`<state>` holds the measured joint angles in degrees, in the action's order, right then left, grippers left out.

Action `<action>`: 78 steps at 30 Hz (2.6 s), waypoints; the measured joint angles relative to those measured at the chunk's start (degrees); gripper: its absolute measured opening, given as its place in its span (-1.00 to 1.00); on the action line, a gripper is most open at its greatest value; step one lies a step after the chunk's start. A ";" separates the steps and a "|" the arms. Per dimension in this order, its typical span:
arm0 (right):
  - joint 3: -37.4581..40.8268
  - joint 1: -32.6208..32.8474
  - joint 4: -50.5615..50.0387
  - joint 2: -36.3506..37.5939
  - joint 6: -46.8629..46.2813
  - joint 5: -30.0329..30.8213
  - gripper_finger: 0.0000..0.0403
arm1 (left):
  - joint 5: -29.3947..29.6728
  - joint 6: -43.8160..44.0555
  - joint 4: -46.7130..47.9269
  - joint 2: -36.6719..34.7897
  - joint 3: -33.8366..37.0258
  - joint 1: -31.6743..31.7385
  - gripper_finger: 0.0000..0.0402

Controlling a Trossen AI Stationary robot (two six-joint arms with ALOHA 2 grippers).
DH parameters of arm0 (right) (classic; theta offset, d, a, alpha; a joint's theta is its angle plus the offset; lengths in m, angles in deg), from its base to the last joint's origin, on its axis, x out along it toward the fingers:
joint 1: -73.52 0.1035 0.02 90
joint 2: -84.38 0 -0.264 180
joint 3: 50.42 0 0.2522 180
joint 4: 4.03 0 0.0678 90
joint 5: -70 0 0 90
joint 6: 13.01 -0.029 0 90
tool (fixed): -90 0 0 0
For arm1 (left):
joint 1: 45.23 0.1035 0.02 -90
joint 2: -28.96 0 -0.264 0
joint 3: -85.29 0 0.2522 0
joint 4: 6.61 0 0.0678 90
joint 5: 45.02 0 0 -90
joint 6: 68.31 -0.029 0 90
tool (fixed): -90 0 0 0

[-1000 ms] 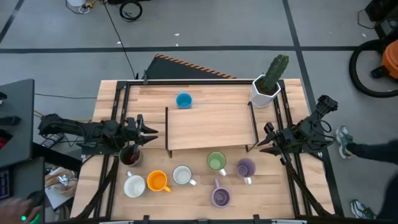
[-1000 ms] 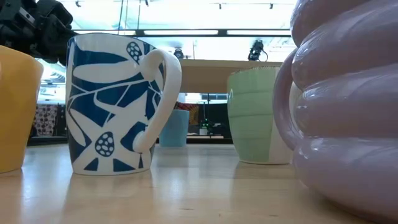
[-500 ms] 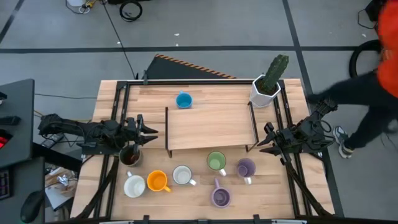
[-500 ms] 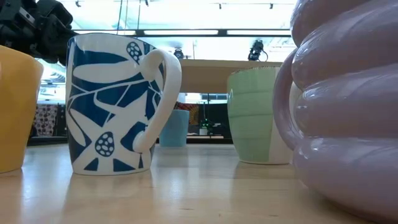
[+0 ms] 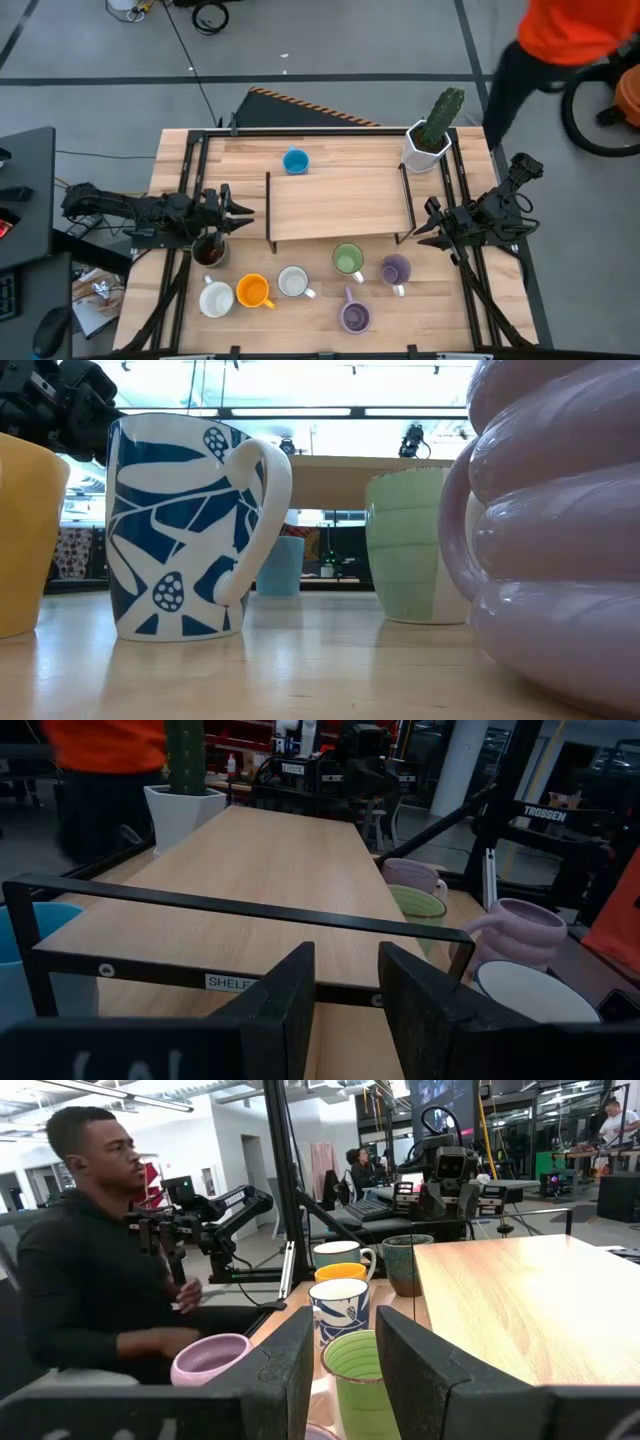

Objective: Place coffee mugs

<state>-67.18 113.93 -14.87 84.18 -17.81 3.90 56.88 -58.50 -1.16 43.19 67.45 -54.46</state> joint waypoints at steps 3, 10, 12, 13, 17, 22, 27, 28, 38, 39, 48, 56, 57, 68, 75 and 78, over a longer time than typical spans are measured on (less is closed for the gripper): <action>0.00 -0.01 -0.02 0.00 0.02 0.00 -0.42 | 0.00 0.00 0.00 -0.01 0.00 0.02 -0.41; 0.00 0.00 -0.02 0.01 0.00 0.00 -0.42 | 0.00 0.00 0.00 -0.01 0.00 0.00 -0.41; 0.00 -0.01 0.00 0.02 0.00 0.00 -0.42 | 0.00 0.00 0.00 0.00 0.00 0.00 -0.41; 0.00 -0.01 -0.02 0.00 0.00 0.00 -0.42 | 0.00 0.00 0.00 -0.01 0.00 0.02 -0.41; 0.00 -0.01 -0.01 0.01 0.00 0.00 -0.42 | 0.04 -1.35 -3.80 0.00 0.02 0.02 -0.41; 0.00 0.01 -0.02 0.00 0.00 0.00 -0.42 | 0.00 0.39 -12.92 -0.04 0.00 0.02 -0.41; 0.00 0.00 -0.02 0.01 0.00 0.00 -0.42 | 0.02 -0.98 -13.42 -0.02 0.00 0.02 -0.41; 0.00 0.00 -0.01 0.02 0.01 0.00 -0.42 | 0.02 -0.98 -13.32 -0.02 0.00 0.02 -0.41; 0.00 -0.06 2.67 0.01 20.19 1.53 -0.42 | 0.04 -0.98 -14.41 -0.02 0.00 0.02 -0.41; 0.00 -0.06 2.70 0.00 21.47 1.53 -0.42 | 0.04 -0.98 -14.96 0.00 0.00 0.02 -0.41; -0.02 -0.16 11.33 0.02 24.21 4.75 -0.42 | -0.12 -1.08 -17.78 -0.02 0.00 0.02 -0.41; -0.02 -0.16 19.33 -0.02 17.82 1.46 -0.42 | -3.88 -9.02 -20.07 0.00 0.02 0.02 -0.41; -0.02 -0.16 19.38 -0.02 17.55 2.14 -0.42 | -4.34 -9.92 -20.73 -0.02 0.02 0.02 -0.41; -10.01 -0.30 15.16 -11.59 17.25 17.56 -0.42 | -6.02 -9.33 -21.38 0.00 0.02 0.02 -0.41; -20.10 -0.30 12.07 -24.85 18.02 25.88 -0.42 | -5.92 -7.31 -17.23 0.00 0.02 0.02 -0.41; -24.05 -0.33 9.72 -30.10 17.44 28.95 -0.42 | -5.72 -7.48 -18.78 -0.02 0.02 0.02 -0.41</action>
<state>-91.23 113.60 -5.15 54.07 -0.37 32.85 51.16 -65.98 -19.94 43.17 67.47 -54.44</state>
